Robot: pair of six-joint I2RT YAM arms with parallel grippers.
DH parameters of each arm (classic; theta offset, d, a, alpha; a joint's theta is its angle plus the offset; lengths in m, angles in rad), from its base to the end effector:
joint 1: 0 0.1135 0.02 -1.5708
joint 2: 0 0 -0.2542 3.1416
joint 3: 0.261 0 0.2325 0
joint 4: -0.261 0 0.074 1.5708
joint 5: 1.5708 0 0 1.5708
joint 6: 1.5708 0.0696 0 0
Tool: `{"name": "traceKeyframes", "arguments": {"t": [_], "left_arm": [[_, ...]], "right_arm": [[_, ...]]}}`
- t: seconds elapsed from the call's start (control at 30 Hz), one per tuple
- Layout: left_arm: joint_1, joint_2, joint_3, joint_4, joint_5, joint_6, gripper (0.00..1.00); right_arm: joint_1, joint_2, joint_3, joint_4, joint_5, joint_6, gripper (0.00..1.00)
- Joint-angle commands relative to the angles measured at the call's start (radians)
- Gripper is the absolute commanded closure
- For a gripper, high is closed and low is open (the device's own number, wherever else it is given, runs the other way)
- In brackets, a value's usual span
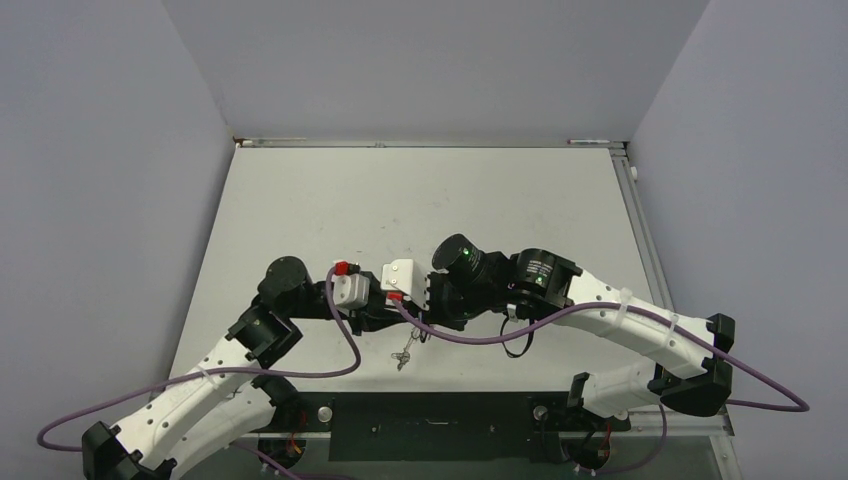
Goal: Put the keys on the keyring
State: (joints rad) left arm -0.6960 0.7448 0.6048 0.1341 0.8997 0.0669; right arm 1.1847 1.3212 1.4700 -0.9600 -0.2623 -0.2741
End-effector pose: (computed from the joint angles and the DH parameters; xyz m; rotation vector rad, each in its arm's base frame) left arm 0.1041 -0.1580 0.3132 1.2585 1.1533 -1.1799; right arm 0.0841 0.2548 0.3501 -1.7451 1.7570 0.7270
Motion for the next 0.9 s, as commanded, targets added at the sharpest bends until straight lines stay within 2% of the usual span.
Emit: {"name": "traceKeyframes", "arguments": {"t": [0.0,0.4,0.57,0.7,0.87], "left_arm": [[-0.009,0.01,0.013,0.045,0.027,-0.015,0.8],[-0.028,0.036,0.013,0.05,0.016,-0.022,0.81],[-0.037,0.035,0.012,0.047,0.003,-0.012,0.87],[-0.041,0.029,0.01,0.054,0.002,-0.011,1.0],[-0.049,0.011,0.01,0.049,0.001,0.001,1.0]], "right_arm": [[0.01,0.002,0.052,0.026,-0.002,-0.011,0.95],[0.025,0.006,0.055,0.036,0.001,-0.013,0.95],[0.032,0.006,0.055,0.04,0.001,-0.011,0.95],[0.036,0.009,0.055,0.042,0.005,-0.011,0.95],[0.038,-0.015,0.042,0.081,0.01,-0.013,0.95]]}}
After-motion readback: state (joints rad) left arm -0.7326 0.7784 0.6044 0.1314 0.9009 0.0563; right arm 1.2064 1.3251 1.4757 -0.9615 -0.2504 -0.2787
